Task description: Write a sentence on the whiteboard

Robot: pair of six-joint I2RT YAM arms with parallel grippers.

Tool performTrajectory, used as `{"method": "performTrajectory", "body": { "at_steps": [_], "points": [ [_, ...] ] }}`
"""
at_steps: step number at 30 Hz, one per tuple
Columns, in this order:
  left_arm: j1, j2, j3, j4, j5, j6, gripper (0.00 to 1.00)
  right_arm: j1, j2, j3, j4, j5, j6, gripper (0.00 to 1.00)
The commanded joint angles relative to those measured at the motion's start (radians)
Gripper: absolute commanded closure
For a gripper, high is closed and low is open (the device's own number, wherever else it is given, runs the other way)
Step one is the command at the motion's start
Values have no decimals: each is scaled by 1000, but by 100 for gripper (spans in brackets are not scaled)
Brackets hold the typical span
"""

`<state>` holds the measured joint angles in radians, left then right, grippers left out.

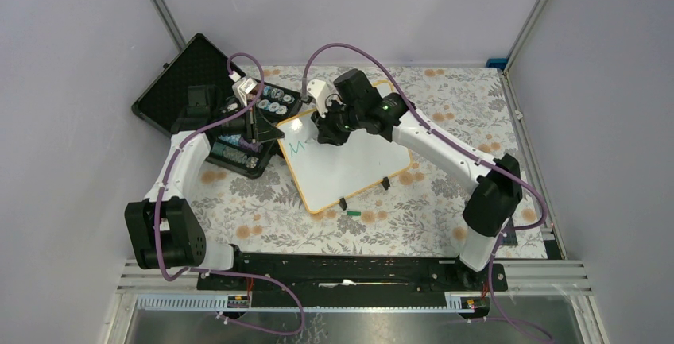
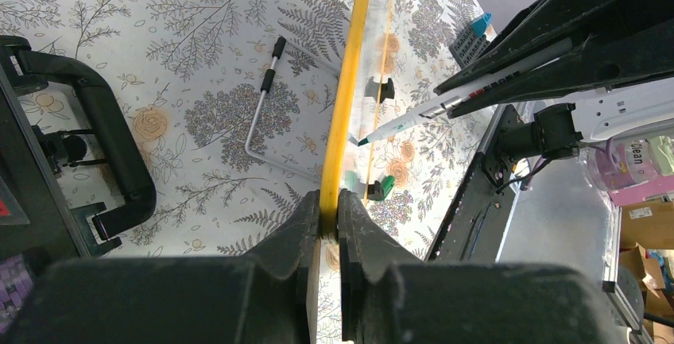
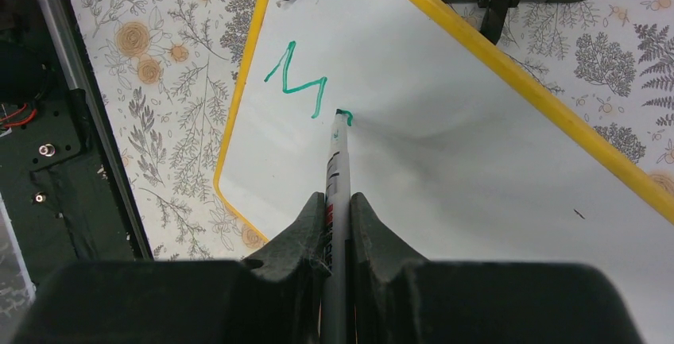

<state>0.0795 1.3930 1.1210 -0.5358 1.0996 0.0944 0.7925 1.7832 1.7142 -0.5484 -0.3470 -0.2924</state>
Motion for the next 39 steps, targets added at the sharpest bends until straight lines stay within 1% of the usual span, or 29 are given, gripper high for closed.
{"method": "performTrajectory", "body": {
  "at_steps": [1,13,20,39],
  "points": [
    [-9,-22,-4,35,-21,45,100,10,12,16,10,-6,-7,100],
    [-9,-17,-4,35,-21,46,100,11,-8,-34,11,-17,-17,100],
    [-9,-19,-1,34,-23,44,100,11,-22,-57,11,6,-24,100],
    [-11,-25,-7,34,-23,41,100,-13,-44,-45,10,79,-43,100]
  ]
}}
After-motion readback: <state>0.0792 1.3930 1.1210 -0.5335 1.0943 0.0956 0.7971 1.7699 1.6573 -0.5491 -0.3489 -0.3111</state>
